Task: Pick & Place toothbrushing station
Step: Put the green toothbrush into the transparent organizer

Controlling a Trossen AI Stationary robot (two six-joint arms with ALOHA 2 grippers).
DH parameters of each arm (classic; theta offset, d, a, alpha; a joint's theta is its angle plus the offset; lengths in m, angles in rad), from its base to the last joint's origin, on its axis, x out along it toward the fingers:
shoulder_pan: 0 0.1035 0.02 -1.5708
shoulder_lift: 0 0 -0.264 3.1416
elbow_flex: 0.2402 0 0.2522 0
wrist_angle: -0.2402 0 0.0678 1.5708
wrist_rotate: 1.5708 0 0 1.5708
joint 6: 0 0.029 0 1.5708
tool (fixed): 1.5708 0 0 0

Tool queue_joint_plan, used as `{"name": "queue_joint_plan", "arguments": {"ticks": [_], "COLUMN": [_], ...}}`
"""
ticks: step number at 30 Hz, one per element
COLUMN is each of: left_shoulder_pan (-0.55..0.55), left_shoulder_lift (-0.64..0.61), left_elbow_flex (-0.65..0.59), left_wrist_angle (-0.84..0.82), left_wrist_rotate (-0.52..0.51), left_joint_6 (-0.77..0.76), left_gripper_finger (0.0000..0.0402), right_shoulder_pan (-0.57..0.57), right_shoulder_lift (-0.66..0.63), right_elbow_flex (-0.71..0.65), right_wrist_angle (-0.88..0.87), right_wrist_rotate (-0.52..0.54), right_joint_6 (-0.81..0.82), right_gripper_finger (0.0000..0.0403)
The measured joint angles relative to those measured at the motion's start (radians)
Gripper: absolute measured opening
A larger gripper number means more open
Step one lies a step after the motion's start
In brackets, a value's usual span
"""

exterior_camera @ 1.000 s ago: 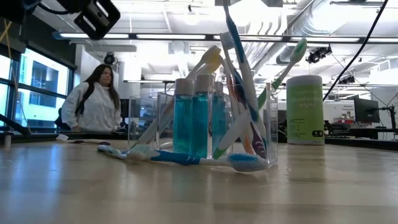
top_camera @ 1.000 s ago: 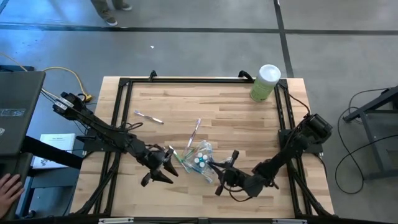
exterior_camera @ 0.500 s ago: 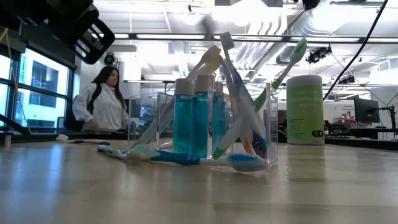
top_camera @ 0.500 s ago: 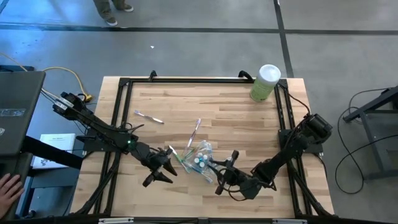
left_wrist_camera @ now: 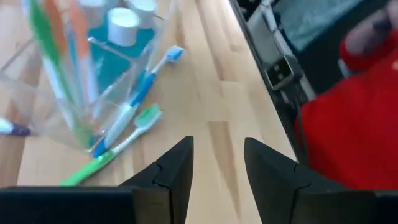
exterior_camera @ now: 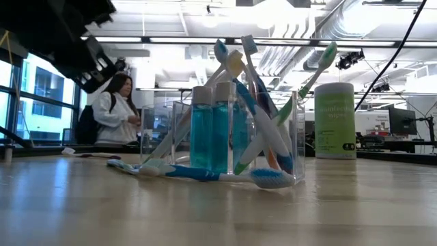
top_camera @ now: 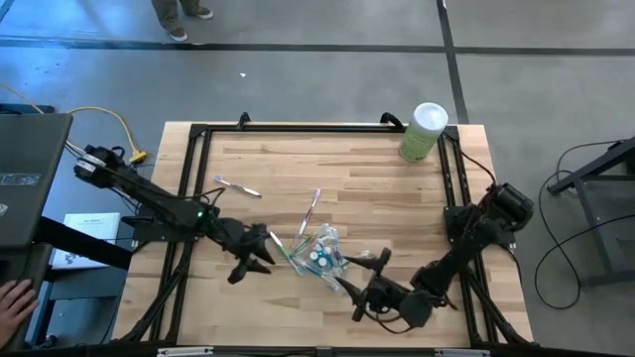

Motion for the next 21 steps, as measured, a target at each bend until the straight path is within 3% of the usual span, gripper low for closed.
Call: {"name": "queue_joint_plan", "arguments": {"ticks": [10, 21], "left_shoulder_pan": [-0.057, -0.002], "left_shoulder_lift": [0.052, 0.224], "left_elbow_flex": [0.000, 0.000], "left_wrist_angle": [0.037, 0.101], "left_wrist_rotate": [-0.179, -0.165], "left_joint_6": [0.369, 0.411], "left_gripper_finger": [0.0136, 0.0136], "right_shoulder_pan": [0.029, 0.029], "right_shoulder_lift": [0.000, 0.000], "right_elbow_flex": [0.000, 0.000], "right_wrist_angle": [0.023, 0.021], "right_wrist_rotate": [0.012, 0.003], "right_joint_6": [-0.063, -0.044], "right_gripper_finger": [0.0243, 0.0243]}}
